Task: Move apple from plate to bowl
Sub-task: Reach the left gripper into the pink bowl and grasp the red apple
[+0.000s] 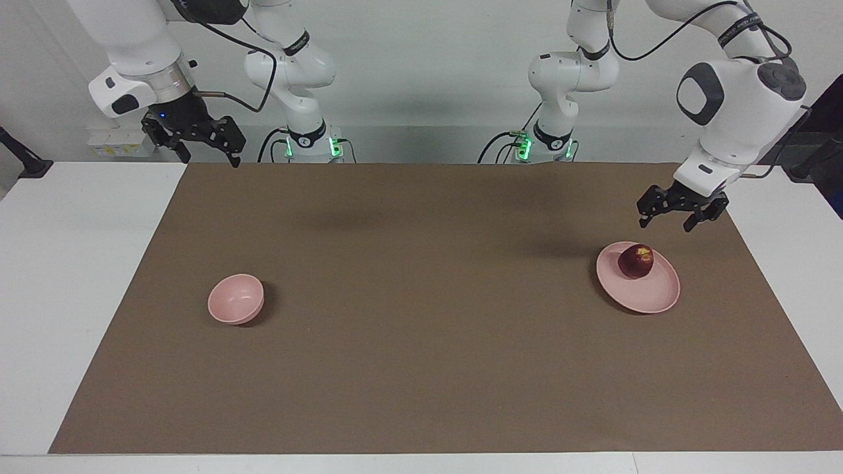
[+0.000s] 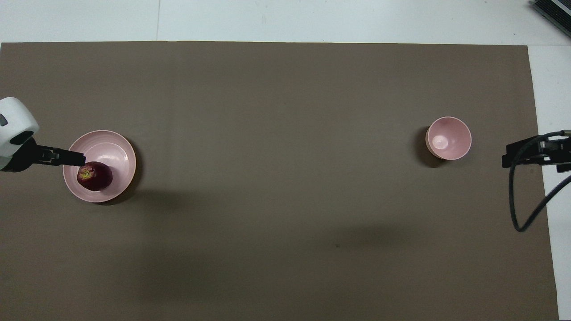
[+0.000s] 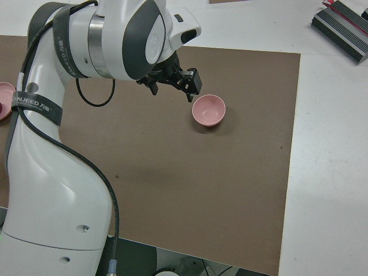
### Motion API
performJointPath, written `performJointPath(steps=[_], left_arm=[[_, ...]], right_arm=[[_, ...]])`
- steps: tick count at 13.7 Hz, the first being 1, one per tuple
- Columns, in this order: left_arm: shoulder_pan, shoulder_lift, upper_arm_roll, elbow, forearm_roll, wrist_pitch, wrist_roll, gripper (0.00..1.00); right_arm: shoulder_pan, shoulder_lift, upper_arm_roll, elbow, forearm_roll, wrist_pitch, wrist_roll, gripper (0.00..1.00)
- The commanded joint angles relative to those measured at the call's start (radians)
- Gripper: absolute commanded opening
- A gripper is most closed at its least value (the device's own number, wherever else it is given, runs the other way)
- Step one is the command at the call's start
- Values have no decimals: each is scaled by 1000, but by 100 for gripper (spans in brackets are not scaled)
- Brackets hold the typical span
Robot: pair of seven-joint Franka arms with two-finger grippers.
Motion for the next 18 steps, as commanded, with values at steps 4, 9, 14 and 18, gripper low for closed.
performJointPath(steps=[4, 9, 14, 18], left_arm=[[11, 60, -4, -154, -4, 278, 24, 100], [46, 65, -1, -232, -4, 318, 27, 100], [49, 90, 1, -262, -4, 389, 21, 80], [48, 90, -1, -259, -4, 368, 16, 10]], right_arm=[[-4, -28, 4, -27, 17, -12, -15, 100], [0, -60, 4, -74, 17, -3, -15, 100], [0, -63, 4, -82, 20, -4, -12, 100], [0, -63, 4, -82, 20, -3, -10, 100]])
